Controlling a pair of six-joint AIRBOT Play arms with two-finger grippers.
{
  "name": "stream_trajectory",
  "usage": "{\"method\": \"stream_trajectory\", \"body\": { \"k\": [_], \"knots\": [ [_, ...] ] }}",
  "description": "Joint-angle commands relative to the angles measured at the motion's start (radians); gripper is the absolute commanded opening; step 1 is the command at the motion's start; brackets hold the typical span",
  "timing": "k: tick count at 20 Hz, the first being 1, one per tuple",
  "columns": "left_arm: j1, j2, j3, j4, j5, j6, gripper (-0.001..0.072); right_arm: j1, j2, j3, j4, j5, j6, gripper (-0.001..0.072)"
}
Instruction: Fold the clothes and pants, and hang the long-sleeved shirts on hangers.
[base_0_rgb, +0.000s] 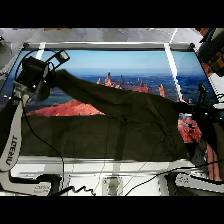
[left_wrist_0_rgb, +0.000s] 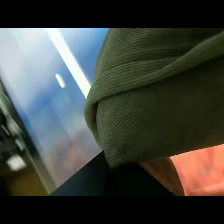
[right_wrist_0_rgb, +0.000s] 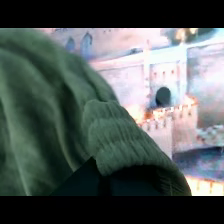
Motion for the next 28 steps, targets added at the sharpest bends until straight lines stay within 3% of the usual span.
{"method": "stream_trajectory", "body": {
  "k": [1,2,3,5,9,10,12,14,17,21,28],
  "knots": [
    [0.056,-0.081,0.000,-0.108,-0.100,0.003,0.0185,0.001,0.001,0.000,0.000,0.000,0.000,0.0030],
    [0.062,-0.105,0.000,-0.131,-0.089,-0.002,0.0490,0.001,0.001,0.000,0.000,0.000,0.000,0.0030],
    [0.065,-0.126,0.000,-0.135,-0.070,-0.057,0.0660,0.001,0.001,0.000,0.000,0.000,0.000,0.0031],
    [0.074,-0.148,0.000,-0.131,-0.048,-0.177,0.0652,0.001,0.001,0.000,0.000,0.000,0.000,0.0031],
    [0.156,-0.122,0.000,-0.132,-0.070,-0.276,0.0632,0.001,0.001,0.000,0.000,0.000,0.000,0.0031],
    [0.192,-0.114,0.000,-0.135,-0.093,-0.308,0.0578,0.001,0.001,0.000,0.000,0.000,0.000,0.0031],
    [0.288,-0.108,0.000,-0.220,-0.169,-0.344,0.0577,0.001,0.001,0.000,0.000,0.000,-0.001,0.0030],
    [0.406,-0.113,0.000,-0.414,-0.222,-0.362,0.0577,0.001,0.001,0.000,0.000,0.000,-0.001,0.0031],
    [0.543,-0.128,0.000,-0.658,-0.217,-0.364,0.0581,0.001,0.001,0.000,-0.001,0.000,-0.001,0.0030],
    [0.595,-0.169,-0.001,-0.695,-0.229,-0.311,0.0582,0.001,0.001,0.000,0.000,0.000,-0.001,0.0031],
    [0.520,-0.282,-0.002,-0.740,-0.155,-0.213,0.0581,0.001,0.001,0.000,0.000,0.000,-0.001,0.0031]
  ]
}}
